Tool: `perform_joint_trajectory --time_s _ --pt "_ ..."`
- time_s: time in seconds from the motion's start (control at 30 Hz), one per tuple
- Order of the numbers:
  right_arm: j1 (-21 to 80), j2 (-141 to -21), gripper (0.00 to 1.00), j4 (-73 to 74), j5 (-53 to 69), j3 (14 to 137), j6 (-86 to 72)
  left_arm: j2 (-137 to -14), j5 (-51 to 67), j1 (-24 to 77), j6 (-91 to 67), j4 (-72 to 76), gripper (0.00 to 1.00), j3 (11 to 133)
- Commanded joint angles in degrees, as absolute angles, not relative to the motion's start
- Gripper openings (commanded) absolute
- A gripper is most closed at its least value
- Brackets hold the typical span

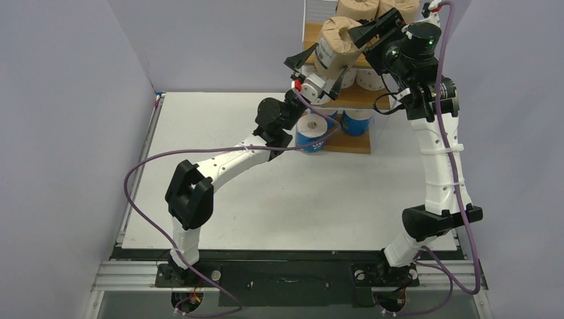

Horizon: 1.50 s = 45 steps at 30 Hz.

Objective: Place and organize the paper towels onto the shelf
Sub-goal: Place the paper towel on the shelf.

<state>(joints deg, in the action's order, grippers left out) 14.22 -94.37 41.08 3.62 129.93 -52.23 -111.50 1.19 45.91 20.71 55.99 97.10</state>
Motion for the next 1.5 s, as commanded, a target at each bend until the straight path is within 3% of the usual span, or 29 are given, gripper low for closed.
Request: perform_joint_trajectory --time_s 0.0,0.37,0.7,1.1,1.47 --pt "13.33 -94.64 0.66 38.97 5.59 131.97 -53.01 -111.86 -0.9 45.52 19.73 55.19 0.96 100.92" --pt "10.7 -92.58 0.69 39.18 8.34 132.77 -54.08 -112.01 -4.11 44.41 18.88 50.63 0.96 103.53" --pt "10.29 -85.51 0.69 38.16 7.82 125.64 -52.78 -113.06 -6.95 43.69 19.14 46.94 0.96 106.11" --pt "10.85 -65.97 0.67 25.11 6.78 95.24 -53.0 -114.92 -8.02 43.16 18.72 43.85 0.96 110.38" --pt "12.49 -63.07 0.66 26.05 4.07 93.01 -49.58 -111.23 -5.62 43.85 17.15 41.51 0.96 110.15"
